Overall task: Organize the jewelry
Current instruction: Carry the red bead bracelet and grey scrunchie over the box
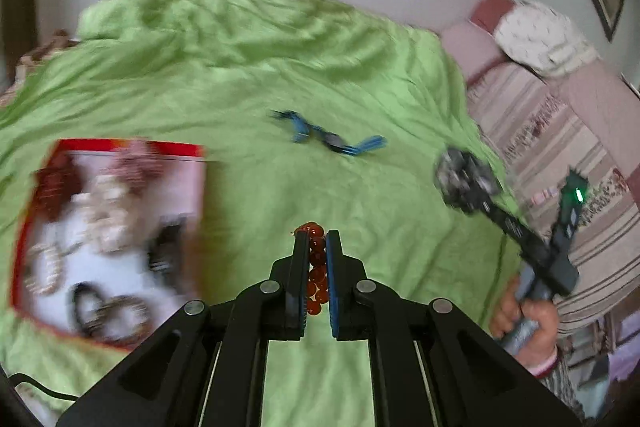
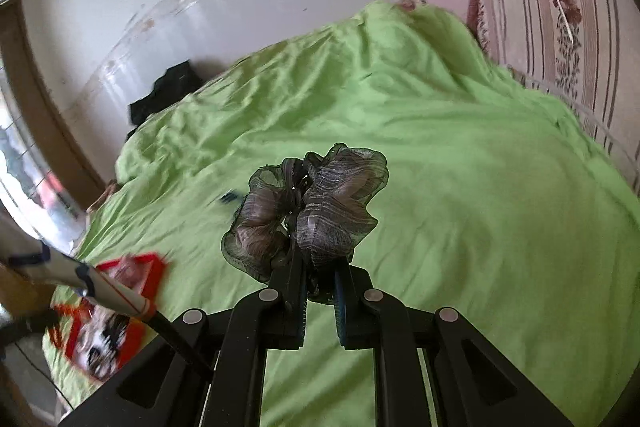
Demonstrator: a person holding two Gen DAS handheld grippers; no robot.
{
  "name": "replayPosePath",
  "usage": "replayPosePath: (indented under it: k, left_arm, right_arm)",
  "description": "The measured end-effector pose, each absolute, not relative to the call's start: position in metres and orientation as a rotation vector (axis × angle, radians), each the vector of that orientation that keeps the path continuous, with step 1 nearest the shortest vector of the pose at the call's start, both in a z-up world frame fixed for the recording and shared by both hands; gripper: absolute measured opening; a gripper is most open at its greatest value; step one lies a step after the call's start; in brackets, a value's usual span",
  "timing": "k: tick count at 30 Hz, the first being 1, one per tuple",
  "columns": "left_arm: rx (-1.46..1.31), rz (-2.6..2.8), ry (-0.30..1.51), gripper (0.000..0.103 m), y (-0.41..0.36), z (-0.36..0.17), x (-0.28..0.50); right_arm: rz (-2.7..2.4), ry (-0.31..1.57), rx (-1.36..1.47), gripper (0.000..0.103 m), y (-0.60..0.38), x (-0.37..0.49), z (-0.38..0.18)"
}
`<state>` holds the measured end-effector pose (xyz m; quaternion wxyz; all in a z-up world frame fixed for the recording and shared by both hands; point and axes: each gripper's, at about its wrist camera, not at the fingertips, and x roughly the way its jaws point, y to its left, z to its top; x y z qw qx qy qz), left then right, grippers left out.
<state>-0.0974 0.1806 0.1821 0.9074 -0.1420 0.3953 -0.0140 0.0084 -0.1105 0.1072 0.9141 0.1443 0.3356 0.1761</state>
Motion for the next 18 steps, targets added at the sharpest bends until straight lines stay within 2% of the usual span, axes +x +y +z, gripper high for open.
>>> replayPosePath:
  k: [9,18]
  left_arm:
    - [-0.352,0.218,0.741,0.007,0.293,0.187,-0.175]
    - [-0.549,0.234,0.711,0.007,0.363,0.154,-0.183]
  right_arm:
    - [0.500,0.802,0.240,0.012,-0.042,-0.063,0.090]
    - [0.654,0.858,0.149,0.012,0.052,-0.087,0.107]
